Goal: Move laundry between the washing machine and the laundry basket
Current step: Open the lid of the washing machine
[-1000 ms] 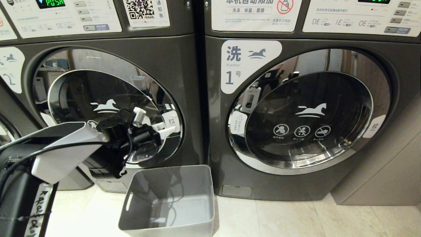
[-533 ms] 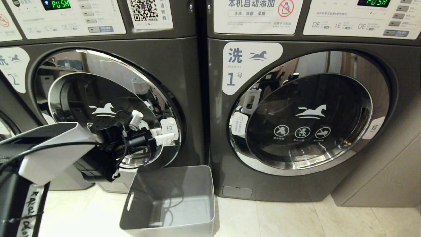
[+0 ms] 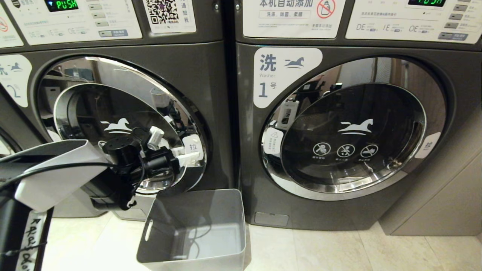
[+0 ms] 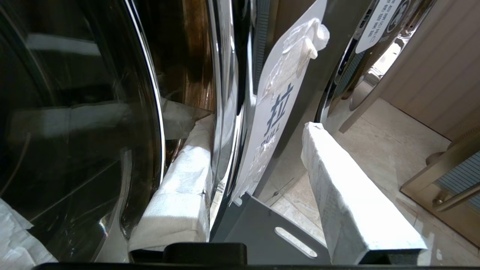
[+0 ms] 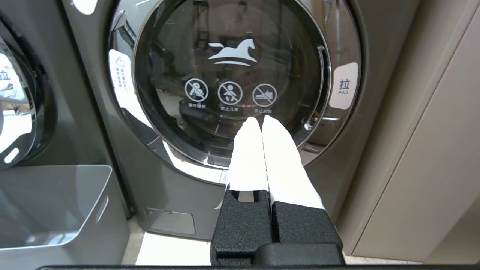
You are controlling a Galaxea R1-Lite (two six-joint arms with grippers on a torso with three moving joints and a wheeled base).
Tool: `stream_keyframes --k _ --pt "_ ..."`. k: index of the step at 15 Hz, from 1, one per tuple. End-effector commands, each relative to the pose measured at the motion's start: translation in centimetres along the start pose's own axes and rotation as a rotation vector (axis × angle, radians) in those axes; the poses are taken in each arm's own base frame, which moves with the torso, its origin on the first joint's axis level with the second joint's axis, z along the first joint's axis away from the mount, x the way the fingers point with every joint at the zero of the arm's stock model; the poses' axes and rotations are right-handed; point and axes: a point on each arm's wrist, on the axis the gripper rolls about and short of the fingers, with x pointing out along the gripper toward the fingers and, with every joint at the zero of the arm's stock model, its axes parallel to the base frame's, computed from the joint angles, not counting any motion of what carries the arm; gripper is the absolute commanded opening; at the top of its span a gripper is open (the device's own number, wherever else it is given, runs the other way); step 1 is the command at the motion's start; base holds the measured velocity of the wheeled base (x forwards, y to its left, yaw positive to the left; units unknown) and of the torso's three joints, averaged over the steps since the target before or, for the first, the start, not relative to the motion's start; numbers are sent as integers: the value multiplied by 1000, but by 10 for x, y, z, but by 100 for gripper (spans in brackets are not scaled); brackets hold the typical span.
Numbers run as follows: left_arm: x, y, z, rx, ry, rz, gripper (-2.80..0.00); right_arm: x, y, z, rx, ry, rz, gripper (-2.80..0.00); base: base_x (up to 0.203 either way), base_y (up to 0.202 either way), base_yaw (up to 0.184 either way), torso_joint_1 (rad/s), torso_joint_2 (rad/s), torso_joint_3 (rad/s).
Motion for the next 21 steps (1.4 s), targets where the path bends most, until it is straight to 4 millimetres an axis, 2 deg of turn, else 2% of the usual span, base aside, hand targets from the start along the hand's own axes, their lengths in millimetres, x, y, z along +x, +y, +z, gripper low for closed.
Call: stream_keyframes --k 1,3,4,7,9,17,19,21 --pt "7 -12 4 4 -2 -25 -280 1 0 -11 0 39 2 -280 0 0 0 0 0 0" --pt "2 -12 3 2 4 -15 -280 1 0 -11 0 39 2 -280 0 0 0 0 0 0" --pt "1 -12 4 5 3 -14 0 1 0 -11 0 39 2 -280 0 0 0 0 0 0" --pt "-5 -15 9 5 3 1 0 1 0 -11 0 39 2 -280 0 0 0 0 0 0" --pt "-12 -16 11 2 0 72 0 1 0 -11 0 39 2 -280 0 0 0 0 0 0" --pt "-71 -28 31 -24 -1 300 0 1 0 -11 0 39 2 -280 0 0 0 0 0 0" --pt "-84 -34 33 -37 0 319 0 1 0 -11 0 39 2 -280 0 0 0 0 0 0" --pt "-89 -36 34 -58 -3 287 0 1 0 -11 0 39 2 -280 0 0 0 0 0 0"
